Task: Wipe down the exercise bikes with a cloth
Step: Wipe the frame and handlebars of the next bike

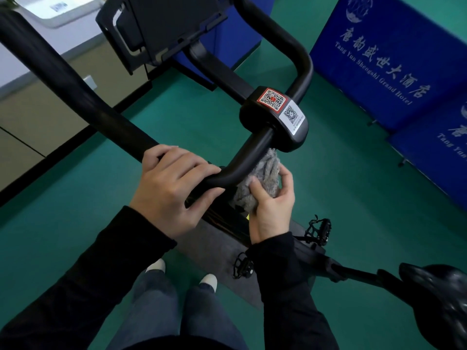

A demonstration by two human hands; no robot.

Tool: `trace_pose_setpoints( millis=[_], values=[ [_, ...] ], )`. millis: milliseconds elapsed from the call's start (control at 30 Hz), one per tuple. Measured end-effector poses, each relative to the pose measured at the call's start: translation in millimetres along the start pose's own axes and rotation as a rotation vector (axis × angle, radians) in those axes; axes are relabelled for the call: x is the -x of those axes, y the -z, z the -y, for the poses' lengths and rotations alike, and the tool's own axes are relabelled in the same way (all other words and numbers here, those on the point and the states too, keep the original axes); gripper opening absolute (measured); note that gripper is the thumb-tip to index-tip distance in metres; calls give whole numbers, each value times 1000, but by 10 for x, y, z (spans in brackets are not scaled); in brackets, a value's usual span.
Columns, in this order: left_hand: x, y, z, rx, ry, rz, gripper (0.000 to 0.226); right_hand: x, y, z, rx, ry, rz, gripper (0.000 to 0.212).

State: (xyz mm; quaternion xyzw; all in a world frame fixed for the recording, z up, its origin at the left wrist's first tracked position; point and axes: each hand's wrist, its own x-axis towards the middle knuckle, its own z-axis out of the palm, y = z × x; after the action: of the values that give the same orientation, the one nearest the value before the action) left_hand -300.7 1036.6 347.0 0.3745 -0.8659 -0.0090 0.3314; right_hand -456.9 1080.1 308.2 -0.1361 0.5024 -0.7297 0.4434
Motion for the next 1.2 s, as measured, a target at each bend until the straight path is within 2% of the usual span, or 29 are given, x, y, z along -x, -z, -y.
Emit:
trace_pose_setpoints(
  millis=[167, 300, 400, 467, 533, 600, 700, 833, 967, 1100, 1200],
  values=[
    [6, 4, -13, 4, 4, 4, 25, 138, 1, -81, 34, 22, 61, 25],
    [-7, 4, -12, 6, 2, 5, 25, 171, 39, -19, 52, 23, 33, 29],
    [-1, 6, -10, 11, 8, 8, 24, 88, 83, 228, 179, 149, -64, 35],
    [-1, 10, -9, 14, 10, 6, 24, 16, 82, 464, 382, 331, -39, 37],
    [-2, 12, -9, 17, 6, 5, 24, -109, 31, 714, 650, 540, 75, 38],
    [-1, 16, -3, 21, 6, 6, 23, -298, -83, 940, 926, 733, 265, 39],
    [7, 19, -3, 46, 8, -9, 23, -568, -347, 1180, 1245, 843, 644, 38],
    [-5, 23, -4, 61, 3, -24, 22, -749, -627, 1273, 1620, 718, 1060, 51],
    [-1, 28, -5, 58, 10, -17, 22, -797, -810, 1286, 1783, 590, 1303, 47],
    [1, 38, -5, 71, 12, -5, 23, -837, -916, 1303, 1872, 404, 1380, 30],
    [-1, 39, -4, 71, 11, -7, 23, -832, -915, 1290, 1855, 417, 1391, 26]
  ],
)
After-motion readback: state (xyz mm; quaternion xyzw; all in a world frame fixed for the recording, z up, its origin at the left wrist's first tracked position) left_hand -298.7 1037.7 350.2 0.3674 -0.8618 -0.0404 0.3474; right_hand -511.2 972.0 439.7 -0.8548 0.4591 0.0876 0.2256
